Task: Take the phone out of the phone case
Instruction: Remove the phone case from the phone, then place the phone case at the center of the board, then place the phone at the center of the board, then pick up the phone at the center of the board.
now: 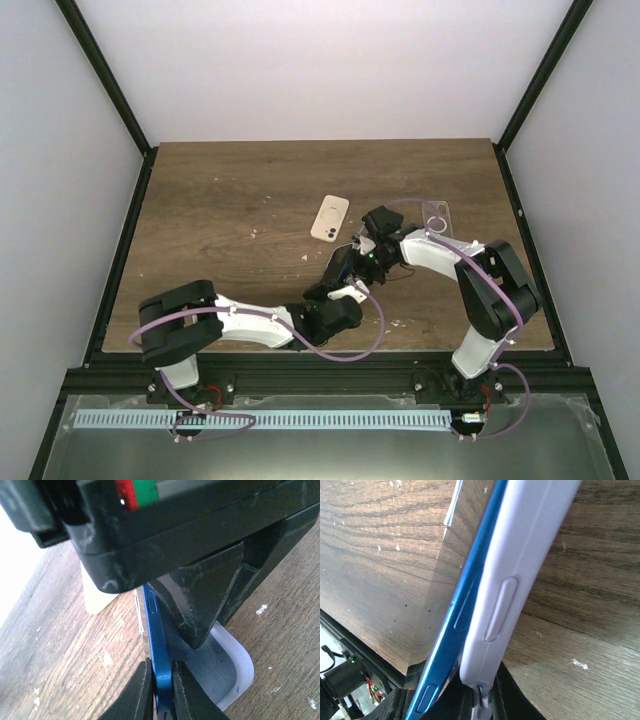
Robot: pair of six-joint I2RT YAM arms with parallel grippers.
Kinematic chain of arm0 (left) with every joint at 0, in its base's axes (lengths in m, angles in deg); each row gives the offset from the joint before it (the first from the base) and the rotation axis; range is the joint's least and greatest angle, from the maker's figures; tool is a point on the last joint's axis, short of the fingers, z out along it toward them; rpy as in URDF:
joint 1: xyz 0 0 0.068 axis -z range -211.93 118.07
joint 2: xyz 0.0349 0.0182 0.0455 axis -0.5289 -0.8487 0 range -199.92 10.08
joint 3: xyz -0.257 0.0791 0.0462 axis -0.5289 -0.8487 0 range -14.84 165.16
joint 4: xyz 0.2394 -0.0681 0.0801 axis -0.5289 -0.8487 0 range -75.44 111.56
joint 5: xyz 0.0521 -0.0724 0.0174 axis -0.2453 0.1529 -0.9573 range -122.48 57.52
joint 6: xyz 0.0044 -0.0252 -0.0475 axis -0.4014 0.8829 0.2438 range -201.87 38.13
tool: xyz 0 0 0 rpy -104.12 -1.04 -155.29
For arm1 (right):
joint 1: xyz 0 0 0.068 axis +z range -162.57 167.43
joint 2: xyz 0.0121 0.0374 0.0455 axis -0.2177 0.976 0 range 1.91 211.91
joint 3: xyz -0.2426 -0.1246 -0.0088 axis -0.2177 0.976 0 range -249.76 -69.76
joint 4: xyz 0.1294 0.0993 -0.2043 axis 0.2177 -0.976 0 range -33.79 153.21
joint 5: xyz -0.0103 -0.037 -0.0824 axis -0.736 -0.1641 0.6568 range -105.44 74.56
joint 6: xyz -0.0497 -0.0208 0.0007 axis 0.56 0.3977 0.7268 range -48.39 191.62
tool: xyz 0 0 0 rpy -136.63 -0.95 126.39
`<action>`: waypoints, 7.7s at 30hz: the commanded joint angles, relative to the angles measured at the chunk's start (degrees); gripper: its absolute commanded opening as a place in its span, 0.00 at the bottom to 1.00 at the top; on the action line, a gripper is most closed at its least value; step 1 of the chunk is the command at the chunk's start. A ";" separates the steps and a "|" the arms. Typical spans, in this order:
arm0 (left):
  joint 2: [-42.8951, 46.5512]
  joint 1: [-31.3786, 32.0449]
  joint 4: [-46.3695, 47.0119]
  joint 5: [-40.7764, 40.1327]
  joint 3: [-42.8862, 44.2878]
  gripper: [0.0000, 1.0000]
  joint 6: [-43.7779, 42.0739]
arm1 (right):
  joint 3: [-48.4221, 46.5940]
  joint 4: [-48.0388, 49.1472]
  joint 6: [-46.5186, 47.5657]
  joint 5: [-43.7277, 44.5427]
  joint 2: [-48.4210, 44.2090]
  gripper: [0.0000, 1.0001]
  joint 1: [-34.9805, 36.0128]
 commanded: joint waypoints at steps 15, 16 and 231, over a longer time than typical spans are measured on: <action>4.27 0.24 -0.12 4.78 -1.15 0.00 3.52 | -2.78 -1.69 1.63 10.48 1.32 0.01 0.12; 4.31 0.26 -0.21 4.82 -1.13 0.00 3.61 | -2.74 -1.67 1.63 10.59 1.27 0.01 0.16; -26.57 -38.49 -27.61 40.32 41.71 0.91 8.16 | 3.45 4.73 48.51 -17.35 -23.06 0.66 -40.61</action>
